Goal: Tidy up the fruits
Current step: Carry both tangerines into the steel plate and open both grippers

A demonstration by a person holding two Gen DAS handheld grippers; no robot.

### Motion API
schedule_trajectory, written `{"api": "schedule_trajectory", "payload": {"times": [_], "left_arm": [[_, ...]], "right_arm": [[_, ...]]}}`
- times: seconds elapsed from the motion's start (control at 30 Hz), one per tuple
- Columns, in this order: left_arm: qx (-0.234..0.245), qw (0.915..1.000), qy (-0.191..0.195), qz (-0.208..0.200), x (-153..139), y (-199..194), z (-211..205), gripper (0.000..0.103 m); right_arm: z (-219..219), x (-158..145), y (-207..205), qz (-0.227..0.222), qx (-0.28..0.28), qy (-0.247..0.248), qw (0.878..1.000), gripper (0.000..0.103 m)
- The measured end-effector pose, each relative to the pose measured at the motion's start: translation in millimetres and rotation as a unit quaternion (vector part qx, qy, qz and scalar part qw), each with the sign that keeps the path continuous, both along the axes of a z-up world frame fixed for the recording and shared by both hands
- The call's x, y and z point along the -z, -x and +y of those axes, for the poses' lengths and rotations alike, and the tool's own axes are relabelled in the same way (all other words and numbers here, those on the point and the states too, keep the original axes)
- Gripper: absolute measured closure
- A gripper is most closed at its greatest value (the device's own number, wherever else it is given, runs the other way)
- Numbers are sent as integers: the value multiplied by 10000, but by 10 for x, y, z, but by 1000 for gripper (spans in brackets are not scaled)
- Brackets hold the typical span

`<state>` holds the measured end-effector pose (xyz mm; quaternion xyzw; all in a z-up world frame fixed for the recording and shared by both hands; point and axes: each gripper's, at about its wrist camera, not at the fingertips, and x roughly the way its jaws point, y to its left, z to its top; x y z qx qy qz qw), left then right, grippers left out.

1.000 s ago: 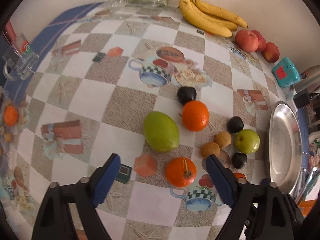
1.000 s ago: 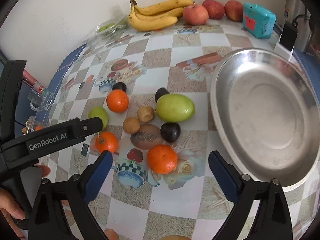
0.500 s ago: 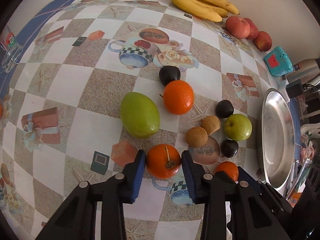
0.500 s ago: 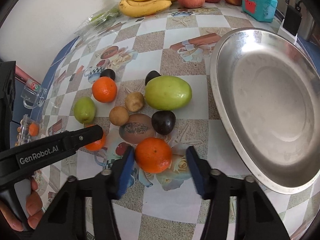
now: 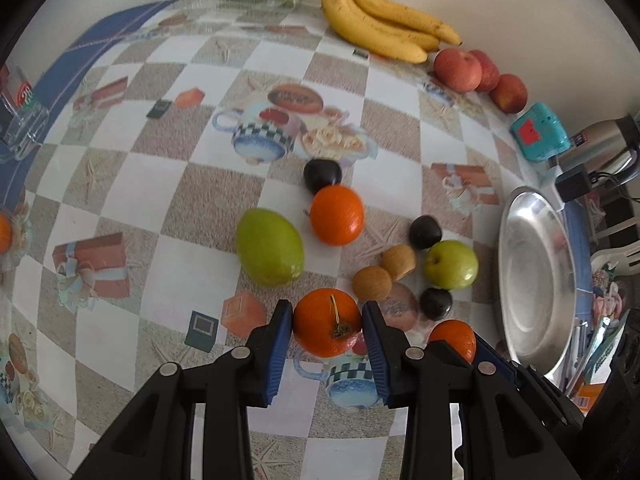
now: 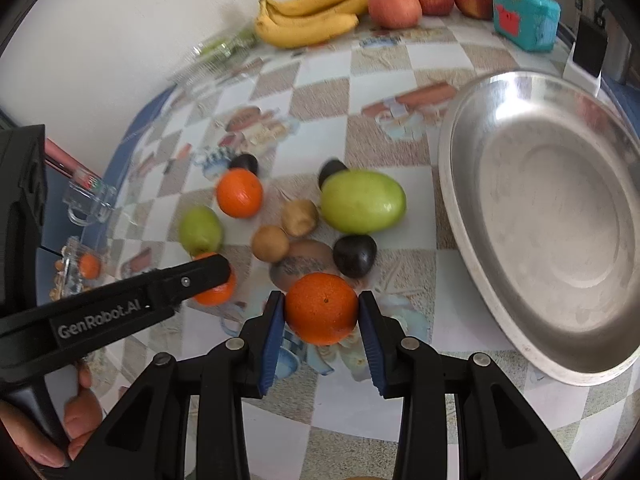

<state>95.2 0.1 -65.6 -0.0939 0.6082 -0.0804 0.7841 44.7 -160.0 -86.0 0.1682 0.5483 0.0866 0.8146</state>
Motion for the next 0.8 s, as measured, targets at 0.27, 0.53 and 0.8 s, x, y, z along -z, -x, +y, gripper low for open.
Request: {"api": "schedule_trajectory", "payload": {"times": [0.27, 0.53, 0.8], "left_arm": [[56, 9995, 106, -305, -167, -10, -45, 64], [215, 9978, 177, -597, -284, 23, -168, 65], [583, 9942, 255, -870, -381, 67, -463, 65]], "right_arm": [[-124, -231, 20, -348, 300, 56, 9989, 64], [-574, -380, 87, -438, 1151, 418, 9915, 64], [-1078, -324, 148, -308, 1883, 514, 9803, 64]]}}
